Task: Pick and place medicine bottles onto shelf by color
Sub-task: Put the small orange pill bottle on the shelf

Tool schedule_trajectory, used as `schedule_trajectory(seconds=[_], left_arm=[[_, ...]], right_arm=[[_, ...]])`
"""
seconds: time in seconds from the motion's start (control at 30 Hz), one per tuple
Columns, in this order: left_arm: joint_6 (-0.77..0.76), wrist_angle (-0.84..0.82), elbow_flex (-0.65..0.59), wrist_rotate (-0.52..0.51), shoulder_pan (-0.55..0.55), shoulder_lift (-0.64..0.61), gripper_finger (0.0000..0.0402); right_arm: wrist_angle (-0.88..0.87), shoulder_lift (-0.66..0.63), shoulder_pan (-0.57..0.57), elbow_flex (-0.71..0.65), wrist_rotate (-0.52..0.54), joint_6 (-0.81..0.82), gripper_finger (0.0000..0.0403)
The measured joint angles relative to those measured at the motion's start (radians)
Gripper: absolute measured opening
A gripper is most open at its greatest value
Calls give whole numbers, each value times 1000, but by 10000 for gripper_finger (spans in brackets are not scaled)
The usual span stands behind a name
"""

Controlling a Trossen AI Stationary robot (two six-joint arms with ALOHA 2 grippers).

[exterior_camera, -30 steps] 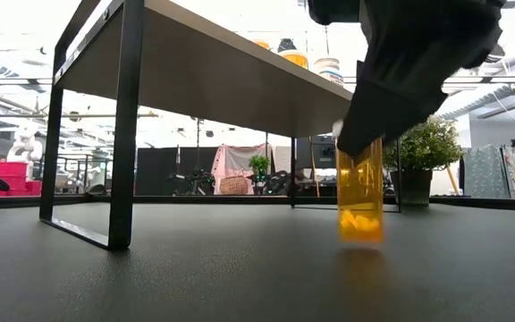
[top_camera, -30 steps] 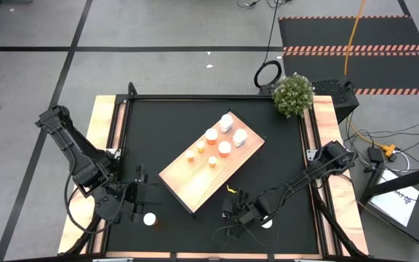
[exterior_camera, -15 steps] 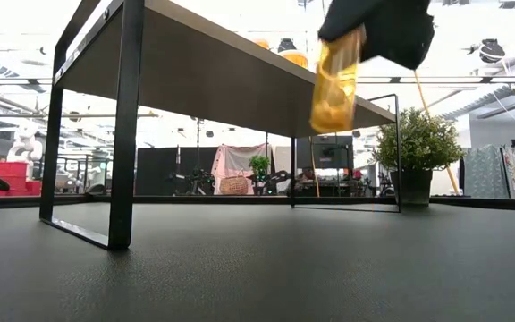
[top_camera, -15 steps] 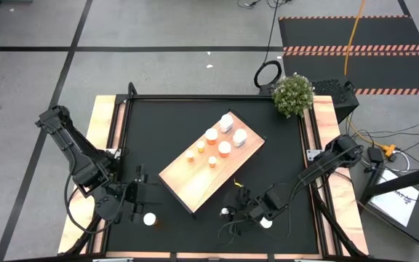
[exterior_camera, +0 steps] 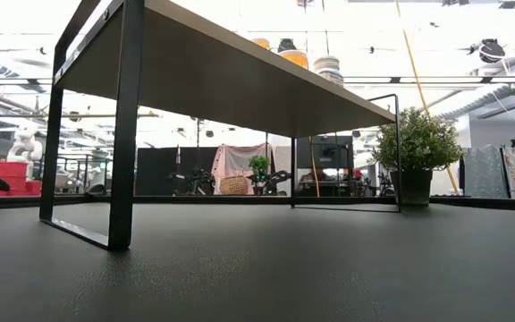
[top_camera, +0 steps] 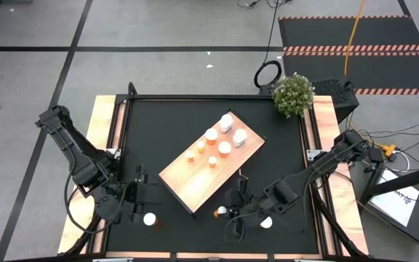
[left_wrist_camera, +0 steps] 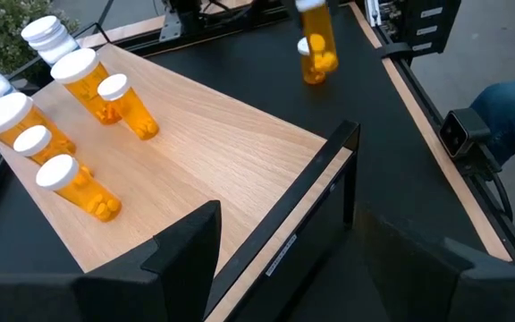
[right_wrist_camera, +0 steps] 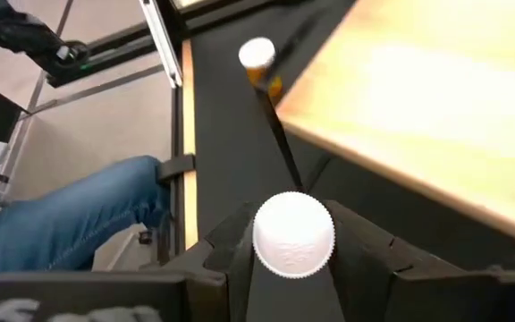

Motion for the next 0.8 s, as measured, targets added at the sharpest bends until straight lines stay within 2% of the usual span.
schedule_trajectory(seconds=[0.5, 0.8], left_arm=[[1, 0, 0, 0, 0, 0, 257], [6, 4, 0, 0, 2, 0, 257]], right_arm=[[-264, 1, -42, 245, 24, -63, 114], [-275, 1, -105, 289, 18, -103, 114]])
